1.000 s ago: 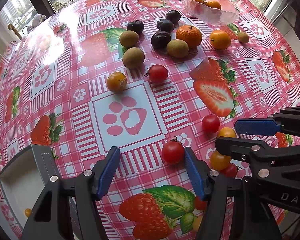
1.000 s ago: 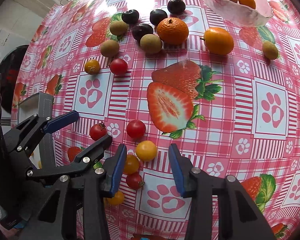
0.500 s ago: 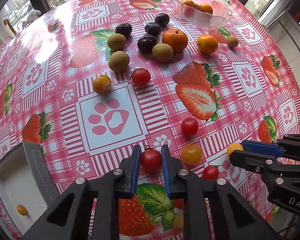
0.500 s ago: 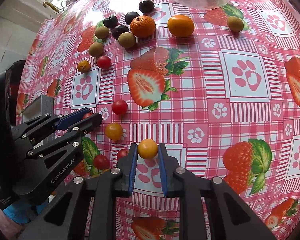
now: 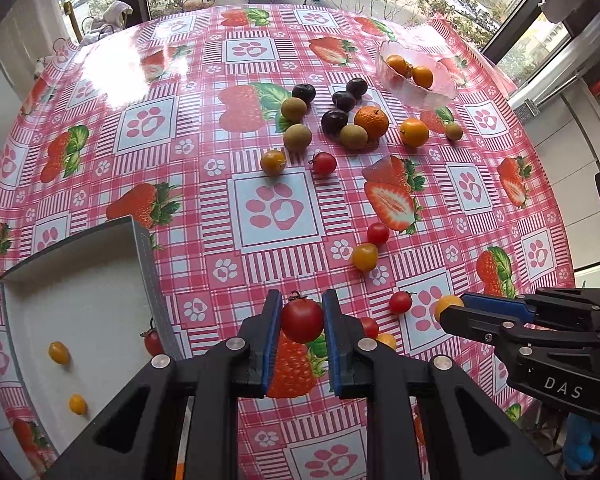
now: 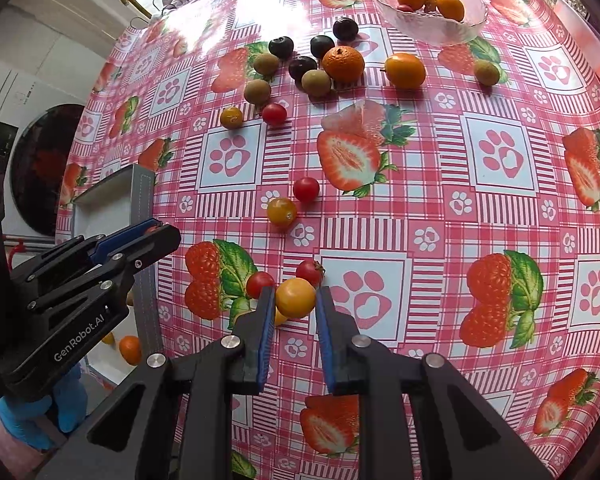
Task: Organize fruits
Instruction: 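Carry both cherry tomatoes into the white tray and open both tools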
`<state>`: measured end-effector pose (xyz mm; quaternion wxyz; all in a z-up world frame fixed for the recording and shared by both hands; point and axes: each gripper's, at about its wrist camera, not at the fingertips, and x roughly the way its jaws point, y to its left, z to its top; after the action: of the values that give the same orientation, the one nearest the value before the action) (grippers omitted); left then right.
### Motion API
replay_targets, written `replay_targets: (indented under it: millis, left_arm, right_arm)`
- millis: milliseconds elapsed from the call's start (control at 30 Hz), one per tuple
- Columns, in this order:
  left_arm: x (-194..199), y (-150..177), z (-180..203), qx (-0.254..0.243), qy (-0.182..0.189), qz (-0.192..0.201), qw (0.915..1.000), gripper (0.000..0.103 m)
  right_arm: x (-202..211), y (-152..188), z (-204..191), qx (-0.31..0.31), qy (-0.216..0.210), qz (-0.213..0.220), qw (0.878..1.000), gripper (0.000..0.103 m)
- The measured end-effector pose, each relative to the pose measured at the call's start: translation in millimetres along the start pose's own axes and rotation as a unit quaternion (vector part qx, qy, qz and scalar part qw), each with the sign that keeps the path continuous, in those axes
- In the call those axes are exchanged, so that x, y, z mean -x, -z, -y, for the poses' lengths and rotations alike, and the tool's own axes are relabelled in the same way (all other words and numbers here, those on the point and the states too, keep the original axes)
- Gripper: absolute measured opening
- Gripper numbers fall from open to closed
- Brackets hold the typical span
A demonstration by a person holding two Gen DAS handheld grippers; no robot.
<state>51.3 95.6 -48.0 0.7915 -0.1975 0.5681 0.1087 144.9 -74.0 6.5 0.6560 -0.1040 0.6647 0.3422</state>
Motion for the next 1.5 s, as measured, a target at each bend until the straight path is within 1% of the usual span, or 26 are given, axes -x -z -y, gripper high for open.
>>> replay_targets:
  millis: [300, 433, 733, 900, 1067, 1200, 1300, 1500]
  left_arm:
    - [27.3, 16.2, -40.7, 0.037, -0.013, 0.023, 0.999, 0.022]
    - [37.6, 27.0, -65.8, 0.056, -0.019, 0.03, 0.9978, 0.022]
    - [47.0, 53.4, -121.5, 0.102, -0.04, 0.031, 0.9934, 0.022]
    - [39.7, 64.7, -145.4, 0.12, -0.049, 0.021, 0.9914, 0.022]
    - [27.6, 67.3, -161.1, 0.126, -0.059, 0.009, 0.9903, 0.022]
    - [17.6, 58.4, -170.7, 0.128, -0.067, 0.008, 0.9895, 0.022]
    - [6.1, 48.6, -175.4, 0.125, -0.076, 0.004, 0.9893, 0.022]
    - [-18.4, 38.9, -183.4, 0.119, -0.093, -0.014, 0.9884, 0.022]
  right_arm:
    - [7.9, 1.1, -46.5, 0.029, -0.012, 0.006, 0.999, 0.022]
    - [6.9, 0.8, -69.1, 0.045, -0.018, 0.005, 0.999, 0.022]
    - [-6.5, -0.9, -120.4, 0.088, -0.035, -0.003, 0.995, 0.022]
    - [-26.0, -5.0, -145.8, 0.106, -0.04, -0.02, 0.993, 0.022]
    - [-49.2, -14.8, -174.3, 0.132, -0.038, -0.036, 0.99, 0.022]
    - [-67.1, -27.2, -191.2, 0.144, -0.036, -0.041, 0.988, 0.022]
    - [-83.3, -38.2, -201.2, 0.153, -0.027, -0.046, 0.987, 0.022]
    - [-115.3, -57.6, -210.5, 0.145, -0.019, -0.061, 0.987, 0.022]
